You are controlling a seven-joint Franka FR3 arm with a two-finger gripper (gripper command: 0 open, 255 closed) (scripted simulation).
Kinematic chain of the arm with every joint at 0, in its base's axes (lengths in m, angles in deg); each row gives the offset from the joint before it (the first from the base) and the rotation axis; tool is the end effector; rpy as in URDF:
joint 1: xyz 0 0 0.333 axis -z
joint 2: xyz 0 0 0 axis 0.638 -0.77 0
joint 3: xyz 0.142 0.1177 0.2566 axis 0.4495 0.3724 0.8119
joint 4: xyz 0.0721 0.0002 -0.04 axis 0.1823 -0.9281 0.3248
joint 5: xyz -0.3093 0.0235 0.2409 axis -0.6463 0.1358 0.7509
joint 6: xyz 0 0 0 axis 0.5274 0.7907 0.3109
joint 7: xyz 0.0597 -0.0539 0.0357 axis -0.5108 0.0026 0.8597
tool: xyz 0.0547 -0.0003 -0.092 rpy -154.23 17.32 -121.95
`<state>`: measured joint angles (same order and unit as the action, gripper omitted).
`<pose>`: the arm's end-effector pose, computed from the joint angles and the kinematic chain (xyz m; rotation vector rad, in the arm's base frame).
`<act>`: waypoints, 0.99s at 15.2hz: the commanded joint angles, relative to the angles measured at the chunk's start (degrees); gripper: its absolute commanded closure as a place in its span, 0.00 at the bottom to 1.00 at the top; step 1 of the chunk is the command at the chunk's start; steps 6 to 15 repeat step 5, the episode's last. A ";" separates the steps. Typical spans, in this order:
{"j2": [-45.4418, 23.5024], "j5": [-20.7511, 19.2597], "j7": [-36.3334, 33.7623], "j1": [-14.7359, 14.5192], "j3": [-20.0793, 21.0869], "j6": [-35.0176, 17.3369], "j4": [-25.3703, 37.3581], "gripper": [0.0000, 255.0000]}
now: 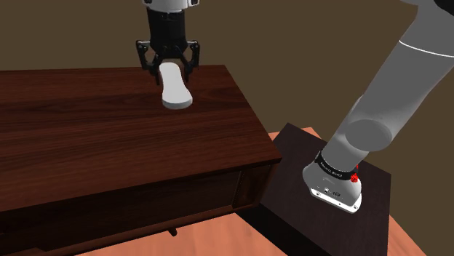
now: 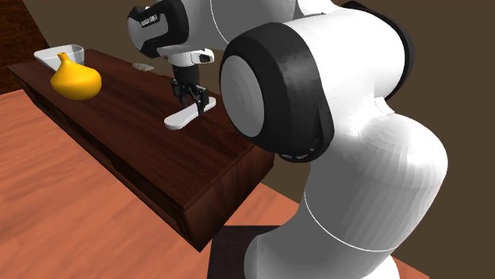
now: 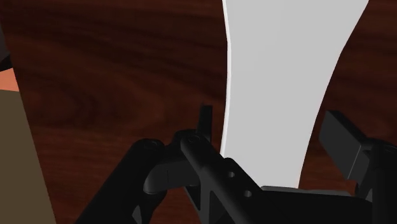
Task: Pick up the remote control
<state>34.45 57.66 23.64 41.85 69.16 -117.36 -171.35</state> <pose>0.4785 0.3097 0.5282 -3.0060 0.8451 0.0047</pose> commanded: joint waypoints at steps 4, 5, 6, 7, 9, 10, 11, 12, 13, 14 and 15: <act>0.42 0.25 0.07 0.02 -0.01 3.13 2.78 1.00; 0.41 0.24 0.06 0.02 -0.01 3.14 2.79 1.00; 0.41 0.24 0.06 0.02 -0.01 3.14 2.79 1.00; 0.41 0.24 0.06 0.02 -0.01 3.14 2.79 1.00; 0.41 0.24 0.06 0.02 -0.01 3.14 2.79 1.00; 0.41 0.24 0.06 0.02 -0.01 3.14 2.79 1.00; 0.41 0.24 0.06 0.02 -0.01 3.14 2.79 1.00; 0.41 0.24 0.06 0.02 -0.01 3.14 2.79 1.00; 0.41 0.24 0.06 0.02 -0.01 3.14 2.79 1.00; 0.41 0.24 0.06 0.02 -0.01 3.14 2.79 1.00; 0.41 0.24 0.06 0.02 -0.01 3.14 2.79 1.00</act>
